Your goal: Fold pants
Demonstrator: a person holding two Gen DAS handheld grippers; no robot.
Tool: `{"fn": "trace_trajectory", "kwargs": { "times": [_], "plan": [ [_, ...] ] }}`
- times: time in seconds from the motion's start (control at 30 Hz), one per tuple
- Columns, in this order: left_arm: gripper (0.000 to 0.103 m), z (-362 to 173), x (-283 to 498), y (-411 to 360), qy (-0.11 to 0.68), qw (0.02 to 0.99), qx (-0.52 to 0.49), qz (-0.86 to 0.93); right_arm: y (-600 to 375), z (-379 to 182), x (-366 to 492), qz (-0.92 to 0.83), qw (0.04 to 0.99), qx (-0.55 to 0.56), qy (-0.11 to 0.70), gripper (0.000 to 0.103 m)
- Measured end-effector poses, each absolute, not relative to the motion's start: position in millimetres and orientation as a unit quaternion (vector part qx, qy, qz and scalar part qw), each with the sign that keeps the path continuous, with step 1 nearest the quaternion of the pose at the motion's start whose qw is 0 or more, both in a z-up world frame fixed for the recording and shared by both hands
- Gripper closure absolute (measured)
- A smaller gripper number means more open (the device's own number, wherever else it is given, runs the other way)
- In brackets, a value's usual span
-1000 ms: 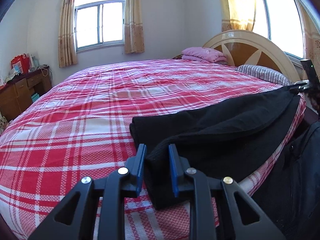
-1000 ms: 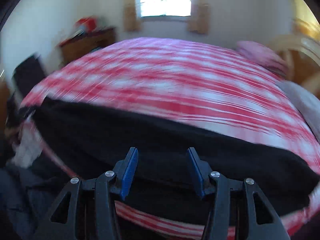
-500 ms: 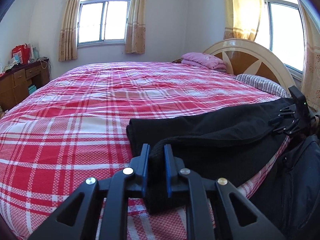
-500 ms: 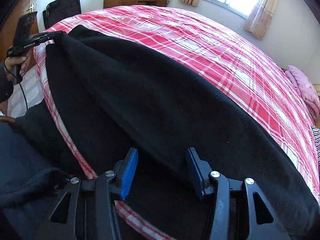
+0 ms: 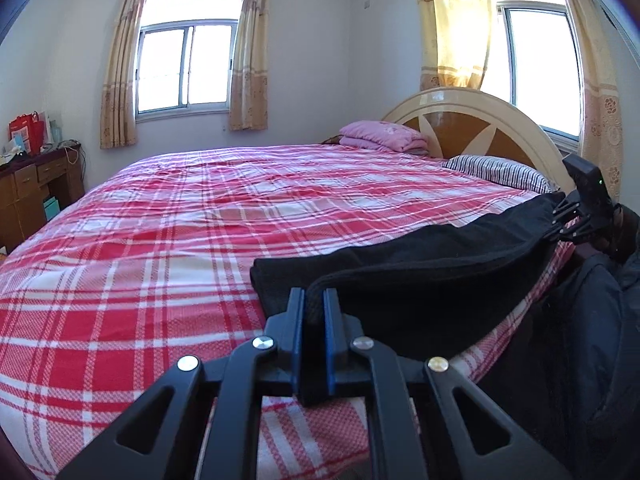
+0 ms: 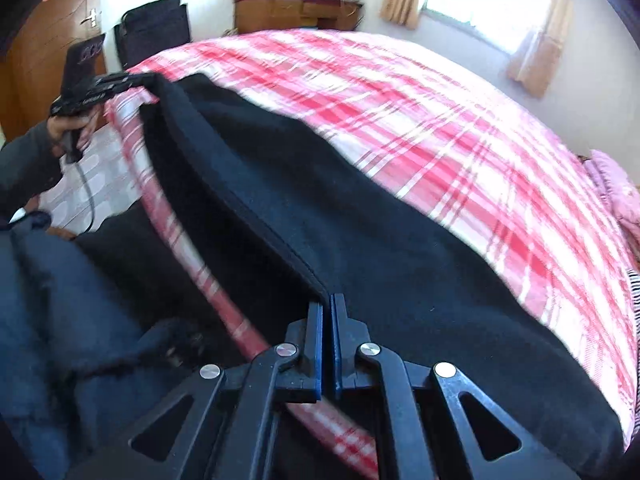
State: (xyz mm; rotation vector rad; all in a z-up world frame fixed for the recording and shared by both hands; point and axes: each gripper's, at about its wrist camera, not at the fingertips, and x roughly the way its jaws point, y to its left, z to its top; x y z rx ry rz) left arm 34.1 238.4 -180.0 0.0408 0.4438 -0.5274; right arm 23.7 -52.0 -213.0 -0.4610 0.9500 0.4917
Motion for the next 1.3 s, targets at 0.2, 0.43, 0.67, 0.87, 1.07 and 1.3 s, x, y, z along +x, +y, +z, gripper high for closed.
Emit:
{"fn": "trace_trajectory", "kwargs": {
  "times": [0.2,0.43,0.67,0.87,1.07,1.3],
  "plan": [
    [0.093,-198.5,31.7,235.5,0.237,0.934,0.035,-0.264,-56.9,-227.5,23.5,0.248,0.816,-0.199,0.483,0.100],
    [0.071,-204.7,25.6,245.1,0.251,0.934,0.043,-0.252,-60.8,-237.0,30.1,0.258,0.801,-0.181,0.509,0.099],
    [0.049,-204.9,17.7,276.4,0.275,0.934,0.053,-0.221,-71.1,-232.6,31.2,0.279,0.799,-0.145,0.513,0.084],
    [0.049,-190.9,17.3,307.1,0.258,0.950,-0.001,-0.178,-80.0,-224.1,29.1,0.269,0.811,-0.134,0.502,0.067],
    [0.042,-162.3,29.7,271.7,0.217,0.954,-0.026,-0.204,-93.2,-214.0,27.4,0.258,0.828,-0.113,0.485,0.067],
    [0.042,-189.7,55.5,193.2,0.304,0.925,0.057,-0.223,-101.7,-213.3,21.8,0.244,0.837,-0.113,0.477,0.067]
  ]
}}
